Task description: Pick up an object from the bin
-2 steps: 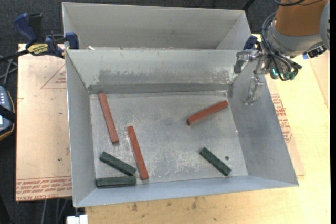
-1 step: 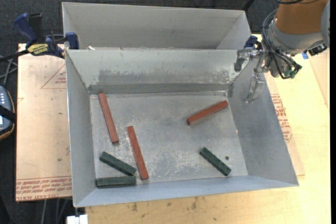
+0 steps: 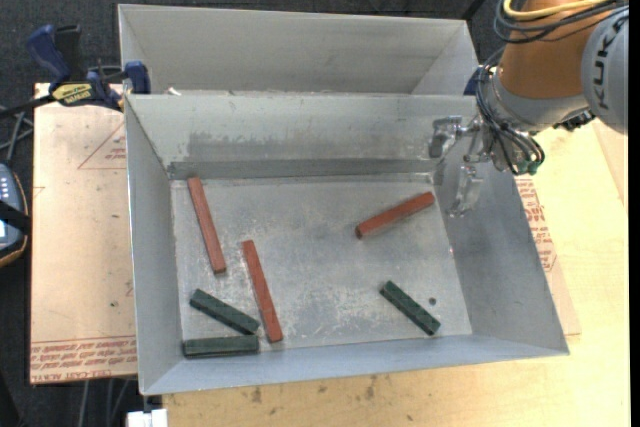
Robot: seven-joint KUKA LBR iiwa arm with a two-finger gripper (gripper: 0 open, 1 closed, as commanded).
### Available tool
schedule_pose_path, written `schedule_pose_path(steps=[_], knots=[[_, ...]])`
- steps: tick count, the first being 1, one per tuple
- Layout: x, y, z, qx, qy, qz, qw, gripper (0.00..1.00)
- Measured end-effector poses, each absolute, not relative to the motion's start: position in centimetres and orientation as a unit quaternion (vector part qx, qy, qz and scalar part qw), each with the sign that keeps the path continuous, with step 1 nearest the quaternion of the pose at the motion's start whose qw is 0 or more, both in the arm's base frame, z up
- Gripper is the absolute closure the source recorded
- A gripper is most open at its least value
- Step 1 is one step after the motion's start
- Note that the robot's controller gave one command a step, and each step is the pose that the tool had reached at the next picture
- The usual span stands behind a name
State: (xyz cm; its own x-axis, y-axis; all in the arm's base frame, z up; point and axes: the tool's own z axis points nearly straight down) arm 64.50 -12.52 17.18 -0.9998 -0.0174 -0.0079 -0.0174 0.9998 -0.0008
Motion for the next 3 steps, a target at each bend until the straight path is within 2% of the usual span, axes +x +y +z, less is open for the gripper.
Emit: schedule_pose_path(steps=[1, 2, 3], knots=[[63.7, -12.2, 14.7, -0.014, 1.000, -0.001, 0.005, 0.00], [60.7, -11.8, 13.9, -0.033, 0.999, 0.002, -0.005, 0.00], [63.1, -9.5, 7.2, -0.061, 0.998, 0.000, 0.002, 1.00]])
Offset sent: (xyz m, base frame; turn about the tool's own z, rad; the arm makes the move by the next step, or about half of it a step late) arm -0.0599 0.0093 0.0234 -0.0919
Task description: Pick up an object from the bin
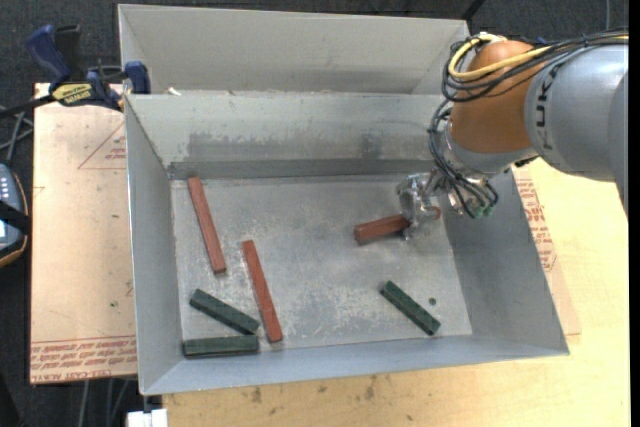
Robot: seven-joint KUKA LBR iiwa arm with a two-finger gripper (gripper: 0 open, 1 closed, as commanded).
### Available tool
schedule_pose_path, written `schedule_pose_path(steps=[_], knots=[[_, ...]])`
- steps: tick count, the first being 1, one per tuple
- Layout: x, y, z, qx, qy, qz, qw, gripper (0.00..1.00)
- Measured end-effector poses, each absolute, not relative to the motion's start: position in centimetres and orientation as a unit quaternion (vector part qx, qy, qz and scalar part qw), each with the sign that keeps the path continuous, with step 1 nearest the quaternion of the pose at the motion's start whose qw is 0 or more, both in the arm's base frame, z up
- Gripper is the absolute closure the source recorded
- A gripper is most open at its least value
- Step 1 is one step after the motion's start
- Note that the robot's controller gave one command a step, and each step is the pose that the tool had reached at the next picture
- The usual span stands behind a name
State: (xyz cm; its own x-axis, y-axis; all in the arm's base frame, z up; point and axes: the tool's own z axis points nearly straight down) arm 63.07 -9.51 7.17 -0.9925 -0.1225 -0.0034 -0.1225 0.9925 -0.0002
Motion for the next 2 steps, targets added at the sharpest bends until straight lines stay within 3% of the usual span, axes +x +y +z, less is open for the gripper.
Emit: schedule_pose_path(steps=[1, 2], knots=[[63.1, -9.5, 7.2, -0.062, 0.998, 0.000, 0.002, 1.00], [62.3, -10.1, 24.3, -0.133, 0.991, -0.001, 0.005, 1.00]])
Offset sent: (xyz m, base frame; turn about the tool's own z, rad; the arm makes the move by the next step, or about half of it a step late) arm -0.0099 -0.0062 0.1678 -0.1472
